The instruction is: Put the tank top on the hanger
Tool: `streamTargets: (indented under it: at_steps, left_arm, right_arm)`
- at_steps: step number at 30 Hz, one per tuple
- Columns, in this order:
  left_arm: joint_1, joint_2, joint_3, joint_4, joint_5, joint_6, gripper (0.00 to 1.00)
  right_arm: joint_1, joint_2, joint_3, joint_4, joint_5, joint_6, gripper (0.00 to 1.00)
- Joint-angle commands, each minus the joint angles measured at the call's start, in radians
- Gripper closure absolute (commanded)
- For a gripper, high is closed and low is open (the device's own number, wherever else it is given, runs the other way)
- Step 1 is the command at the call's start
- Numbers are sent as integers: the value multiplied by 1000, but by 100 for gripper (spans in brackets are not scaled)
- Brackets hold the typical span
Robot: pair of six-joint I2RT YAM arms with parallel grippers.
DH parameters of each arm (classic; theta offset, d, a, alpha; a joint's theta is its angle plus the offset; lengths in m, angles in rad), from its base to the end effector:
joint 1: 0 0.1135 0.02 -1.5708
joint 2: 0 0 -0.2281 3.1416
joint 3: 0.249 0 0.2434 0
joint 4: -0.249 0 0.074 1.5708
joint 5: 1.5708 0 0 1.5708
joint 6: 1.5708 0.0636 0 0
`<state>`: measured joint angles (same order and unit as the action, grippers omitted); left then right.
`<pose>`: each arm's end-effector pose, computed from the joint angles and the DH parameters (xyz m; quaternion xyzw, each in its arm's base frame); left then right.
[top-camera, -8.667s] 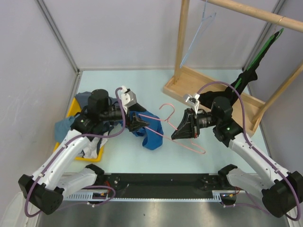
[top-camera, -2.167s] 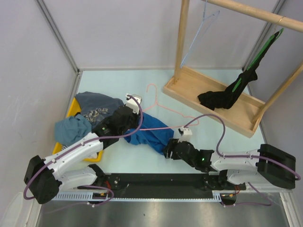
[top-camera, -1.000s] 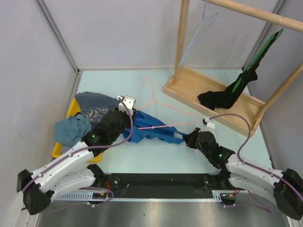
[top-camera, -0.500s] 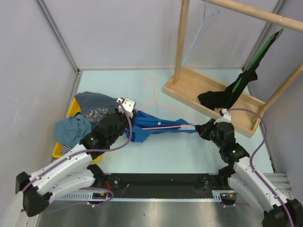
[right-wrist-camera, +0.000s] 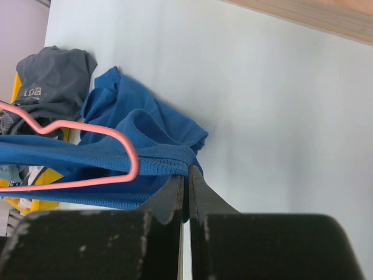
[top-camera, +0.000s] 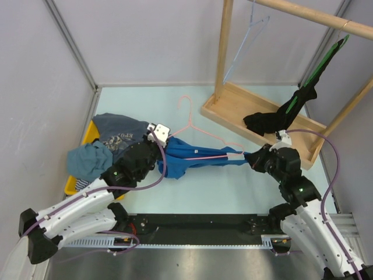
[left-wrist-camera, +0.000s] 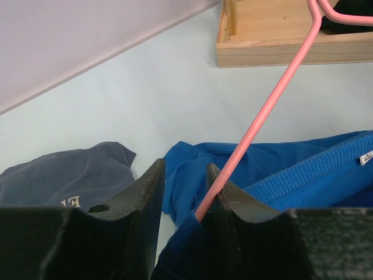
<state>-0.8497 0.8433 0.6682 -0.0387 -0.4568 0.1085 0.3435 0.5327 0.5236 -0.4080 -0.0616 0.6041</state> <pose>0.1790 -0.1611 0.2740 0.2235 0.7384 -0.0571 0.6337 0.1735 0.0662 0.2315 0.0922 0.8329 0.2717 0.4733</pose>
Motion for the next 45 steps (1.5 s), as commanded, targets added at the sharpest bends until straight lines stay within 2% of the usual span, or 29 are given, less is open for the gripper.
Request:
streamTargets:
  at_steps: [1, 18, 27, 37, 45]
  left_arm:
    - [-15, -13, -4, 57, -117, 65, 100]
    - [-98, 14, -28, 100, -213, 135, 100]
    - [-143, 63, -27, 126, -312, 181, 100]
    - [-150, 118, 7, 131, -361, 158, 100]
    - [-192, 138, -7, 160, -381, 180, 100]
  right_arm:
    - [-15, -19, 95, -117, 34, -56, 100]
    - [-21, 92, 276, -190, 88, -173, 100]
    - [-29, 138, 380, -236, 0, -187, 100]
    - [-14, 153, 363, -259, -17, -193, 100]
    - [-15, 269, 386, -238, 45, -242, 100]
